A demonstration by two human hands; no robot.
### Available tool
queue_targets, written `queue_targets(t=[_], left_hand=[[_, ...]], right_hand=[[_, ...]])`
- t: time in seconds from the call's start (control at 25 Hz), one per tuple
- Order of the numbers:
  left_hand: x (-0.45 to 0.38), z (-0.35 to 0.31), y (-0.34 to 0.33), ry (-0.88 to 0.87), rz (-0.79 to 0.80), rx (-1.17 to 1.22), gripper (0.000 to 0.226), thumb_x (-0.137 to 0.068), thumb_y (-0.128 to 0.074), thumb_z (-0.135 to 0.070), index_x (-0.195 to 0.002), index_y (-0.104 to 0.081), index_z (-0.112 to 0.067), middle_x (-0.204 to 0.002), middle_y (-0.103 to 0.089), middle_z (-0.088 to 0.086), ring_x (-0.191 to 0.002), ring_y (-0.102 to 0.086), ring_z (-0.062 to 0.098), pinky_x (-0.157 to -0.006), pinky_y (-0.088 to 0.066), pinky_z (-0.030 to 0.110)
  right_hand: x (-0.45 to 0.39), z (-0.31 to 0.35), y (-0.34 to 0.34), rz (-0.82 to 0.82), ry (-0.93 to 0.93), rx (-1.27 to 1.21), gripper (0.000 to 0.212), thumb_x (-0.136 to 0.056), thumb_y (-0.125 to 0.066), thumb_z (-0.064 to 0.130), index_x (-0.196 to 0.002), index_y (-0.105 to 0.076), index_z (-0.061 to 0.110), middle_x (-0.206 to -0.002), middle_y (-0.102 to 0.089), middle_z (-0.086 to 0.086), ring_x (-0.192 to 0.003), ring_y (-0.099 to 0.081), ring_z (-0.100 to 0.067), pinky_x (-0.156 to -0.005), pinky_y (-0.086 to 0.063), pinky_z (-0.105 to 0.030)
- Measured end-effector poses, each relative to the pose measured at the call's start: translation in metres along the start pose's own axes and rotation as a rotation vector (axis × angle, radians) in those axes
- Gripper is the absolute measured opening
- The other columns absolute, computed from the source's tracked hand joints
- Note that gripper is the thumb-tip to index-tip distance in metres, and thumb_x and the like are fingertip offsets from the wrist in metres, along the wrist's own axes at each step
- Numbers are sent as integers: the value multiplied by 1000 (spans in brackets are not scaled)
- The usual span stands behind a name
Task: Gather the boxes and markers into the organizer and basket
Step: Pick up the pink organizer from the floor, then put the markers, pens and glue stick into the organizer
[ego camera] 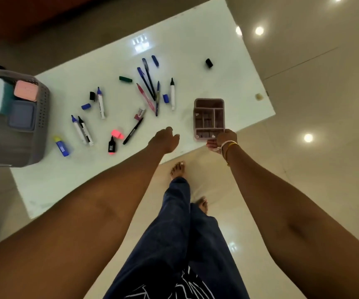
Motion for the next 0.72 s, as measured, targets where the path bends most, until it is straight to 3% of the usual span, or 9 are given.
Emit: queue_targets(t=[0.08,0.12,0.16,0.24,0.32,0.4,0.52,0.6,0.72], left_hand=[[-13,18,22,52,-28,40,55,-99,-35,-39,-144,-32,-8,-149,-38,18,-136,-37,34,-110,-34,42],[-19,27,30,70,-43,56,55,-99,-35,-39,-144,-33,-8,-148,-38,17,-136,-38,34,-110,-34,41],[-23,34,36,83,-56,72,54,-99,-35,-39,-143,-34,-8,-148,-39,17,-135,-38,34,-109,-34,40],[-28,48,46,104,-77,113,53,-99,-36,-37,-141,-36,-6,-147,-40,19,-134,-39,35,-110,-34,39],[-29,58,55,140,-72,152,52,-99,-36,-36,-141,-37,-5,-147,-40,20,-134,-40,35,-110,-34,39],[-24,61,64,167,-53,180,53,-100,-36,-35,-143,-35,-5,-147,-39,21,-134,-39,36,-110,-34,38],[-24,52,76,177,-46,224,53,-99,-36,-37,-144,-35,-8,-150,-35,21,-135,-38,35,-111,-34,40],[-34,43,83,158,-75,277,51,-98,-40,-36,-140,-40,-8,-150,-36,19,-136,-37,35,-112,-34,39],[-53,24,89,150,-123,383,42,-97,-44,-30,-131,-49,-6,-139,-49,17,-129,-44,34,-106,-37,37]], right_hand=[[-5,15,-27,2,-36,25,43,-93,-22,-8,-123,-52,-4,-121,-57,-39,-113,-56,-53,-102,-37,-62],[-6,22,-38,1,-37,54,43,-93,-23,-6,-123,-53,-3,-122,-57,-37,-113,-57,-52,-102,-38,-61],[-5,29,-44,-2,-32,87,41,-94,-25,-2,-121,-55,-1,-120,-59,-35,-104,-63,-48,-98,-44,-59],[-7,43,-50,5,-15,209,33,-95,-33,9,-116,-58,4,-111,-66,-29,-79,-68,-36,-75,-58,-48],[-7,55,-54,28,-72,355,32,-95,-35,16,-112,-58,3,-105,-69,-24,-76,-67,-33,-62,-55,-39],[-3,71,-55,7,-98,569,33,-93,-37,22,-107,-57,0,-100,-69,-22,-80,-67,-34,-68,-55,-40],[2,105,-57,-182,72,893,47,-83,-47,35,-117,-58,4,-111,-66,-18,-100,-64,-35,-91,-51,-44],[2,131,-65,-269,207,915,51,-84,-46,38,-124,-54,7,-124,-60,-17,-115,-57,-36,-97,-45,-41],[-16,167,-85,-257,357,902,43,-87,-43,29,-119,-58,5,-125,-60,-17,-115,-57,-37,-95,-45,-39]])
Point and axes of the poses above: each hand's wrist, its own x-axis away from the middle knuckle, its own y-axis out of the back of the hand, z = x × y, the point moved 2 cm from there along -x, towards the middle knuckle
